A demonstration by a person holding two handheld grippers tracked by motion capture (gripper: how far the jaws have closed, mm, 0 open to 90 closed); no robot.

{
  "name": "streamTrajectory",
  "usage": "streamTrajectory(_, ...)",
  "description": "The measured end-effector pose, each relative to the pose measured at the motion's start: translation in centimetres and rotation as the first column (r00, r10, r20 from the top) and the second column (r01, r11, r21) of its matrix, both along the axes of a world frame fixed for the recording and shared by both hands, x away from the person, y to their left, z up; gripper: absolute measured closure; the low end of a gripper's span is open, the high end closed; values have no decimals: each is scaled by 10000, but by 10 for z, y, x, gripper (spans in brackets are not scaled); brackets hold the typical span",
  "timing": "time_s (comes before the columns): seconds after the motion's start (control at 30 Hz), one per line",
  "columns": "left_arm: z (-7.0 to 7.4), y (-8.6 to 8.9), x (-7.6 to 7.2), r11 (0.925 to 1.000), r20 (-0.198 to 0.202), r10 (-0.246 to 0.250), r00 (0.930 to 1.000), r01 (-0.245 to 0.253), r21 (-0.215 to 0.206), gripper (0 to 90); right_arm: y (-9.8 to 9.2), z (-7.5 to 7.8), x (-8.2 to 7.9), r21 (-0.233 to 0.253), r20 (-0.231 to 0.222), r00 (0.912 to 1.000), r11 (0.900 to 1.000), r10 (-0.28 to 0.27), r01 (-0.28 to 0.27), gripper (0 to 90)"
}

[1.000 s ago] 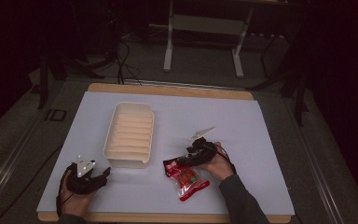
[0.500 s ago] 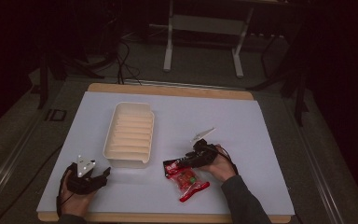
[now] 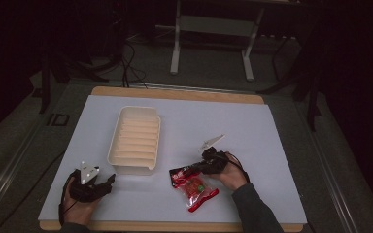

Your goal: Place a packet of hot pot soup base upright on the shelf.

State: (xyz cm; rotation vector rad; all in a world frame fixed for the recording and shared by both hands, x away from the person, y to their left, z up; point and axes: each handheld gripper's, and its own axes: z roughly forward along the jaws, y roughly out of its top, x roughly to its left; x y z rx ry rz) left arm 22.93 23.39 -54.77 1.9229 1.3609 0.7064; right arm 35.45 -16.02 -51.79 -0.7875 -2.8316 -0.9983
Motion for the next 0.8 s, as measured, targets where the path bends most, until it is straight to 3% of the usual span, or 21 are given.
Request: streamTrajectory(0.8, 0, 0, 0, 10000, -23, -9, 10000, 9, 10, 341, -20, 24, 1, 734, 270, 9995, 9972, -149, 129, 886)
